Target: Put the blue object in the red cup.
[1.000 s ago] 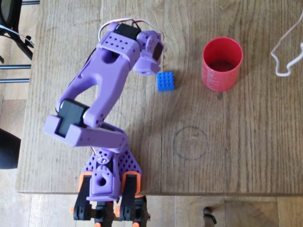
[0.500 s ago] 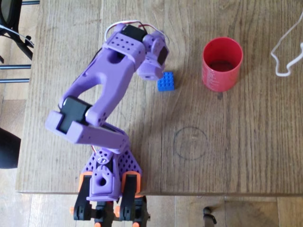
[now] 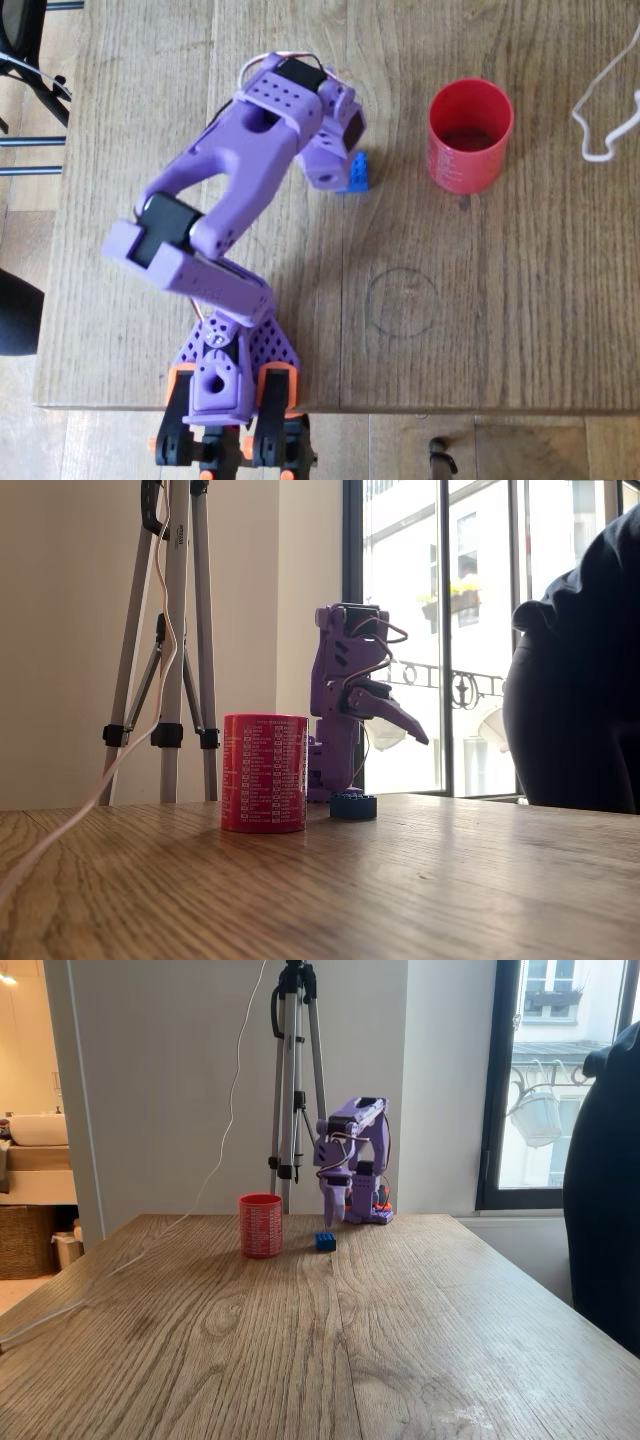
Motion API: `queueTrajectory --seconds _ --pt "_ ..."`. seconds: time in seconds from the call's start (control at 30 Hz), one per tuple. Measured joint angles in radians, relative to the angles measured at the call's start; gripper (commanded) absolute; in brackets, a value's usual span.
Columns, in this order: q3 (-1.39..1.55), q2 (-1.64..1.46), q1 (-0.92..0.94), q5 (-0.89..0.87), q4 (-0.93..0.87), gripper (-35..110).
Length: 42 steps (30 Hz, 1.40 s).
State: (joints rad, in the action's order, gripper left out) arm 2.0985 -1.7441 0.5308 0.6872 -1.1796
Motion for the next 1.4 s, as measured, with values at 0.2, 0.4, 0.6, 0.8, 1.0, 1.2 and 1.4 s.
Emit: queueTrajectory --seconds 0.2,0.4,0.6,0.8,1.0,1.2,1.4 --pt "0.008 0.035 -0.005 0.005 0.044 55" --pt "0.011 0.106 -0.034 0.009 0.083 46" --pt "0.011 0.124 -0.028 0.002 0.107 0" --pt "0.011 0.13 0.003 -0.005 0.12 0" --pt "0.011 0.13 0.021 -0.009 0.146 0" --pt "0.011 0.13 0.021 -0.008 0.146 0" --pt "-0.206 -0.055 0.011 -0.057 0.051 0"
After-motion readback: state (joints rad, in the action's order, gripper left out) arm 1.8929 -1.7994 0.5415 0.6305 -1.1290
